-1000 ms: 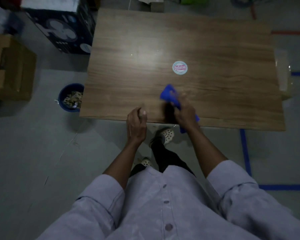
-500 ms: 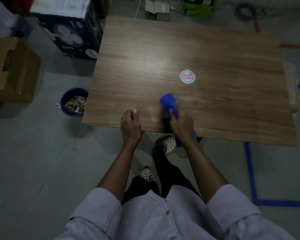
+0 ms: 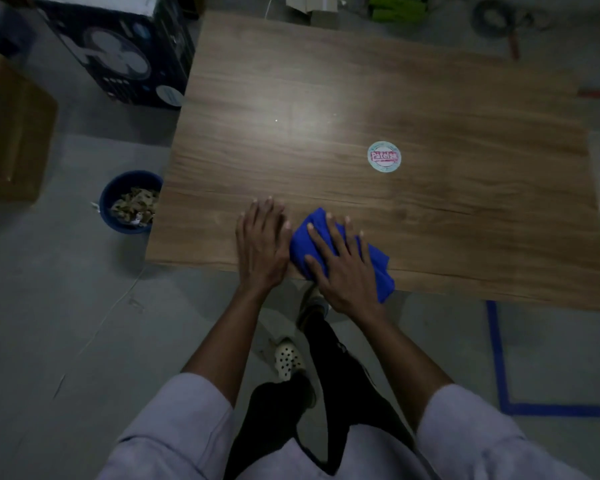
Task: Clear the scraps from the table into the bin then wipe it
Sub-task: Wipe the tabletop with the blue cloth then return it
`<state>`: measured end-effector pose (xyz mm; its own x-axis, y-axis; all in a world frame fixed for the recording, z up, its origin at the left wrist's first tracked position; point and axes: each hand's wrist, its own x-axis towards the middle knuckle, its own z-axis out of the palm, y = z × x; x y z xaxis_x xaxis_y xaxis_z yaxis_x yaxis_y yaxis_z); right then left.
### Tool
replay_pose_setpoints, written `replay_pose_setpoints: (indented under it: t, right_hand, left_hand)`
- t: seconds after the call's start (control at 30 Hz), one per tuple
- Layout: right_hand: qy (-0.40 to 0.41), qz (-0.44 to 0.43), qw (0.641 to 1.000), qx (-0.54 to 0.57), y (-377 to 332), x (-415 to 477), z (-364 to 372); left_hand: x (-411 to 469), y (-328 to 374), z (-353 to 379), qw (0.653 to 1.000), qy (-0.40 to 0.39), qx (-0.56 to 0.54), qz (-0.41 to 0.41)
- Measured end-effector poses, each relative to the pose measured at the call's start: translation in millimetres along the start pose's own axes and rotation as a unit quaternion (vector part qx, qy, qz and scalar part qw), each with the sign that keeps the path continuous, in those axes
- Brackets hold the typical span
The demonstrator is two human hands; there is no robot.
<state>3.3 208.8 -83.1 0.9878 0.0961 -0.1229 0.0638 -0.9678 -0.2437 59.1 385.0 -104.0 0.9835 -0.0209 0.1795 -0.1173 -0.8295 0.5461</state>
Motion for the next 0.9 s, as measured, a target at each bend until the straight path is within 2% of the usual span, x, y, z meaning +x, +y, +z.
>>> replay_pose_setpoints:
  t: [0.07, 0.2, 0.23, 0.3, 0.37, 0.43, 0.5, 0.63, 0.77, 0.83, 0.9]
  right_hand:
    - [0.000, 0.016, 1.000, -0.021, 17.1, -5.8, -1.7]
    - [0.039, 0.236, 0.971, 0.013, 36.8, 51.3, -15.4]
    - [0.057, 0.265, 0.962, 0.030, 31.6, 77.4, -15.4]
    - [0.079, 0.241, 0.966, 0.048, 4.8, 127.4, -11.9]
    - [0.067, 0.116, 0.990, 0.038, -37.4, 151.2, 0.1]
    - [0.046, -0.030, 0.998, 0.020, -74.5, 133.8, 13.9]
    - [0.029, -0.081, 0.996, 0.014, -75.7, 102.2, 17.1]
    - [0.020, -0.019, 1.000, -0.014, -14.6, 81.5, 1.0]
    - [0.046, 0.117, 0.992, 0.000, 29.2, 154.5, -23.3]
    - [0.059, 0.166, 0.984, 0.025, 23.1, 201.4, -29.4]
    - [0.063, 0.166, 0.984, 0.019, -4.2, 224.1, -24.0]
  left_hand:
    - [16.7, -3.0, 7.2, 1.000, 0.007, 0.005, -0.003]
    - [54.5, -2.9, 11.1, 0.999, -0.012, -0.035, -0.019]
    - [61.9, -4.1, 11.1, 0.998, -0.017, -0.059, -0.027]
    - [69.3, -7.7, 10.7, 0.993, -0.023, -0.107, -0.032]
    - [70.4, -11.6, 9.6, 0.987, -0.024, -0.152, -0.044]
    - [70.7, -15.4, 4.2, 0.981, -0.011, -0.184, -0.066]
    - [69.2, -16.6, -0.4, 0.976, 0.012, -0.203, -0.074]
    - [63.9, -14.0, 3.2, 0.988, 0.000, -0.152, -0.021]
    - [63.8, -11.4, 9.9, 0.997, -0.013, -0.061, 0.040]
    - [63.8, -9.3, 13.3, 0.998, -0.010, -0.051, 0.031]
    - [77.4, -3.0, 16.1, 0.996, 0.004, -0.087, -0.034]
